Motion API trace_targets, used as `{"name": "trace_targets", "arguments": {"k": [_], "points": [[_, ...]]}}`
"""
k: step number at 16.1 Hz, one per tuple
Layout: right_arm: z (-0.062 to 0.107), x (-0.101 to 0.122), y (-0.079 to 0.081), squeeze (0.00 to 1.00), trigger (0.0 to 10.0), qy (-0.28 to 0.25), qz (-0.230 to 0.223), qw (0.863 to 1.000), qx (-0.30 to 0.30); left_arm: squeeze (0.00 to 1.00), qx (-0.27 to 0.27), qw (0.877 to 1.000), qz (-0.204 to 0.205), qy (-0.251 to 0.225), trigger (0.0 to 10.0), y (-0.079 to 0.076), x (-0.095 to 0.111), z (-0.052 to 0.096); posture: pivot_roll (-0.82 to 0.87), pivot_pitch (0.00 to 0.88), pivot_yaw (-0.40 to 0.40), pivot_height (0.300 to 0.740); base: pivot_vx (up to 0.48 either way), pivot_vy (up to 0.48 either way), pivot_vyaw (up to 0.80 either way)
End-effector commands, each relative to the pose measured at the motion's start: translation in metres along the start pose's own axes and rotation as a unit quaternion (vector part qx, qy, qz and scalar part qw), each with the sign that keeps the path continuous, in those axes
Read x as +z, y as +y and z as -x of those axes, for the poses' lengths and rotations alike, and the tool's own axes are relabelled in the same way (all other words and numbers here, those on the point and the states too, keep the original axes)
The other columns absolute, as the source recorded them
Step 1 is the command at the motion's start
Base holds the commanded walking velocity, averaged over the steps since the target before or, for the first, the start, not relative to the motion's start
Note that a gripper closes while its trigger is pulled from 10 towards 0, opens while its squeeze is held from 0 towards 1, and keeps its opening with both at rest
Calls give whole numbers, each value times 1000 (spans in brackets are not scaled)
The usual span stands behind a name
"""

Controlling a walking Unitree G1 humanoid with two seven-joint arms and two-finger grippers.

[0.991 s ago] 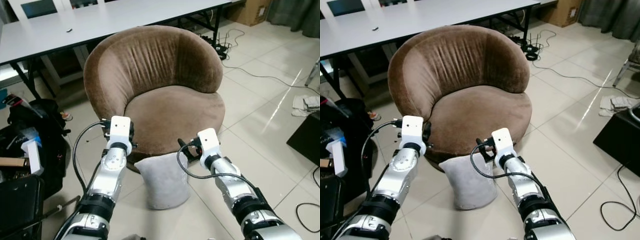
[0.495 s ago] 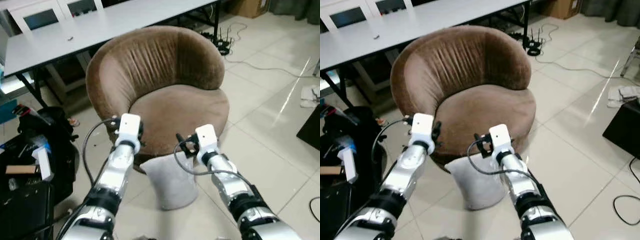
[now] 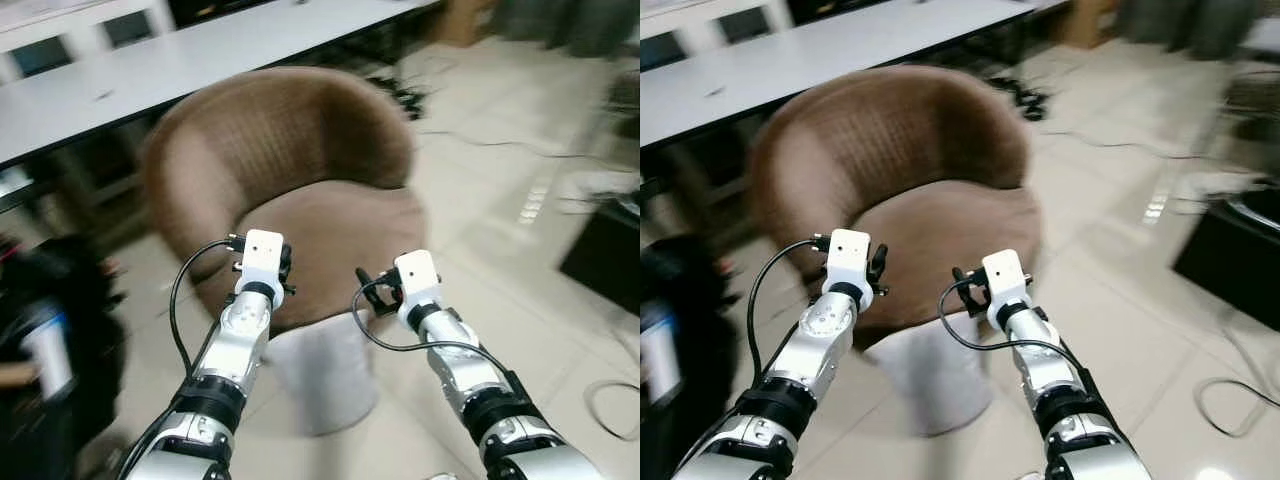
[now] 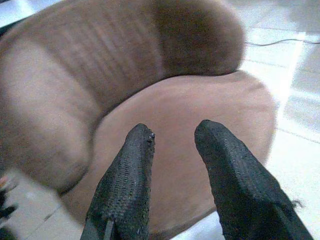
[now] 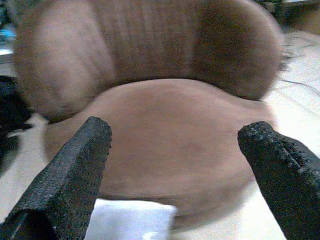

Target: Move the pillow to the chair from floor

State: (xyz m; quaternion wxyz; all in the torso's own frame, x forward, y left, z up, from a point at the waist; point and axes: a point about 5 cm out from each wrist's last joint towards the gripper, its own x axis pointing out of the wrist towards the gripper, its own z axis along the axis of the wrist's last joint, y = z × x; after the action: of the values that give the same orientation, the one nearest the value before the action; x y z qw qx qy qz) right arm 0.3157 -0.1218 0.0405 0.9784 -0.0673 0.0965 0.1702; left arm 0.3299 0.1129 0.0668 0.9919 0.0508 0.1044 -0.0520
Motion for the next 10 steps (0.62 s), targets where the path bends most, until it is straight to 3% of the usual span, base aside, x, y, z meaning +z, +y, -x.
{"name": "trace_targets", "arguments": {"k": [1, 4, 10], "points": [[1, 0, 0, 0, 10000, -1, 4, 1000, 2, 0, 6, 1000, 5, 0, 10000, 3, 0, 0, -225, 0, 143, 740, 480, 0, 0], [3, -2, -3, 0, 10000, 3, 4, 1000, 1, 0, 7, 1000, 7, -6, 10000, 2, 1, 0, -223, 0, 139, 740, 460, 0, 0], [6, -7, -5, 0, 10000, 10, 5, 1000, 0, 0, 10, 1000, 8, -11, 10000, 3, 1, 1, -216, 0, 133, 740, 0, 0, 0]]}}
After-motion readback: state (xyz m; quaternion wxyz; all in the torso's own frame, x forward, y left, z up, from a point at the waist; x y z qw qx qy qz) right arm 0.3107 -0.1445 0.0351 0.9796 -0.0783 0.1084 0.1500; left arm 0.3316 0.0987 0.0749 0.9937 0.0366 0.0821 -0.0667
